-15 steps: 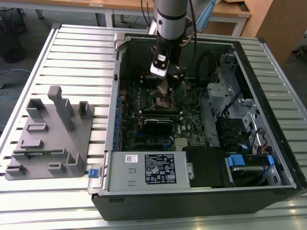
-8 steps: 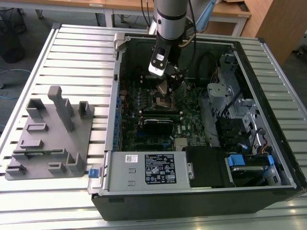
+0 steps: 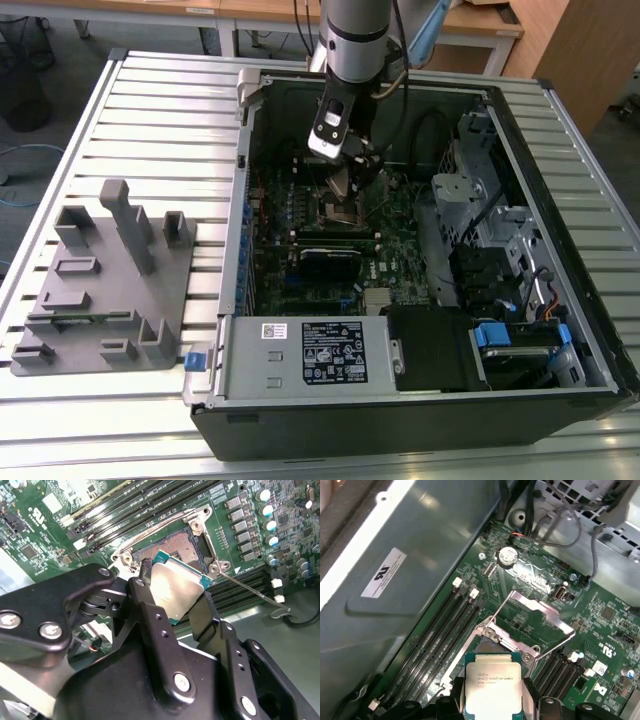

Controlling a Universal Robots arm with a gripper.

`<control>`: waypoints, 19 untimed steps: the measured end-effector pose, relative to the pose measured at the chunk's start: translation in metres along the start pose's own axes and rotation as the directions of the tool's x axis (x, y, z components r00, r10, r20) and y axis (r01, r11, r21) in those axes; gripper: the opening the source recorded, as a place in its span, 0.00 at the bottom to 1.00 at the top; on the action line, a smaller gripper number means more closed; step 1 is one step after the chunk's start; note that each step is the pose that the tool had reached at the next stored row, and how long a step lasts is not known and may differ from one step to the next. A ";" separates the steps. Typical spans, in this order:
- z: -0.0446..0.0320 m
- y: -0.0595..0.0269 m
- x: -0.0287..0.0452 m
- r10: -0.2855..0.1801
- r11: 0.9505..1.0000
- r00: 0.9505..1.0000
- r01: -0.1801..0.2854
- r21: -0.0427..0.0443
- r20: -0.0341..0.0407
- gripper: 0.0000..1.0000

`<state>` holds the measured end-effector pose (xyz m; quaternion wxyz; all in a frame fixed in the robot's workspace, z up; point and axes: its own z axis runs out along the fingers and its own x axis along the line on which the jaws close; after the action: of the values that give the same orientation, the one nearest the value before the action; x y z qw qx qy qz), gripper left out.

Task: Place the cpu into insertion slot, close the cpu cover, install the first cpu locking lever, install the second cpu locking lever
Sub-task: 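Place the cpu into insertion slot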

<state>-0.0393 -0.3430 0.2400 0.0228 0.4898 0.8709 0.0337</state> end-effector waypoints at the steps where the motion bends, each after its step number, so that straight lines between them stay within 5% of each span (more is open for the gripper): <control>1: 0.0001 0.0000 0.0000 0.015 1.000 1.000 -0.015 0.000 0.001 0.54; 5: 0.0006 -0.0001 -0.0001 0.075 0.997 0.997 -0.075 0.000 0.006 0.54; 13: 0.0008 -0.0001 0.0000 0.091 0.996 0.996 -0.091 0.000 0.007 0.54; 19: 0.0015 -0.0002 0.0000 0.195 0.981 0.981 -0.195 0.000 0.016 0.54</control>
<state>-0.0393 -0.3431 0.2385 0.0260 0.5728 0.8187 0.0313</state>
